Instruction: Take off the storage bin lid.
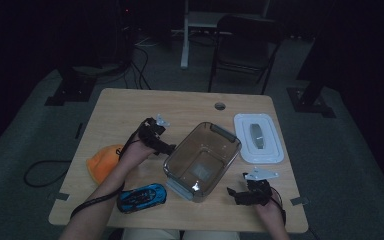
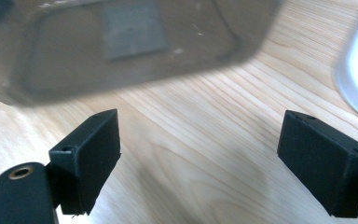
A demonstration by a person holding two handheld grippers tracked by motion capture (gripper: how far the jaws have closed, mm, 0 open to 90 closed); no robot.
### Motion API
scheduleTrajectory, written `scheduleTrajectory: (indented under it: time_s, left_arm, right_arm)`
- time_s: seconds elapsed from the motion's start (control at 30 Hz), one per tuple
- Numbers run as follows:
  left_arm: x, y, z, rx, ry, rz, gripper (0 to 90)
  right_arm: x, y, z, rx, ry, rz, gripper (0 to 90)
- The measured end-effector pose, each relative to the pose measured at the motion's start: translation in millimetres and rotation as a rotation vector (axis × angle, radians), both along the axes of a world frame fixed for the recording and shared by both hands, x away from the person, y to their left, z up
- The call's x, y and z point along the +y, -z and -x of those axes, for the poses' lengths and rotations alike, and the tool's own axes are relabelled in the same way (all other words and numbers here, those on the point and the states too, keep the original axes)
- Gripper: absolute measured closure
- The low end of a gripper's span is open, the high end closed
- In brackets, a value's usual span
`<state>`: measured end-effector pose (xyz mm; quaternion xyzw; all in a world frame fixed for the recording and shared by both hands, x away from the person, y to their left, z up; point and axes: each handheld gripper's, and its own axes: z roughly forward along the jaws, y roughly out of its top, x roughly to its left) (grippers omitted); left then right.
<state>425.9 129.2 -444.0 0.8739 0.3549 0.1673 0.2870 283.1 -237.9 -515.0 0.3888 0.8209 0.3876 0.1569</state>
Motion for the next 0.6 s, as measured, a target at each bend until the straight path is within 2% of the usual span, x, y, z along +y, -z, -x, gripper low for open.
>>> scheduleTrajectory:
  time_s: [0.07, 0.33, 0.43, 0.5, 0.6]
  left_arm:
    - [7.2, -2.3, 3.3, -0.005, -0.008, 0.009, 0.2]
    - [33.8, -7.4, 14.3, 0.001, -0.035, 0.04, 0.2]
    - [39.4, -10.3, 19.0, -0.004, -0.037, 0.032, 0.3]
    - [43.1, -13.8, 23.2, -0.007, -0.037, 0.025, 0.3]
    - [50.8, -22.4, 30.6, -0.017, -0.04, 0.023, 0.3]
  right_arm:
    - [-5.6, 0.9, 0.3, 0.005, 0.016, -0.006, 12.9]
    - [-16.8, 8.7, -0.8, 0.013, 0.072, 0.026, 13.0]
    - [-16.9, 10.4, -1.7, 0.013, 0.081, 0.037, 13.4]
    - [-15.1, 12.3, -2.1, 0.014, 0.085, 0.065, 13.4]
    - [-14.9, 12.3, -2.0, 0.016, 0.089, 0.064, 13.4]
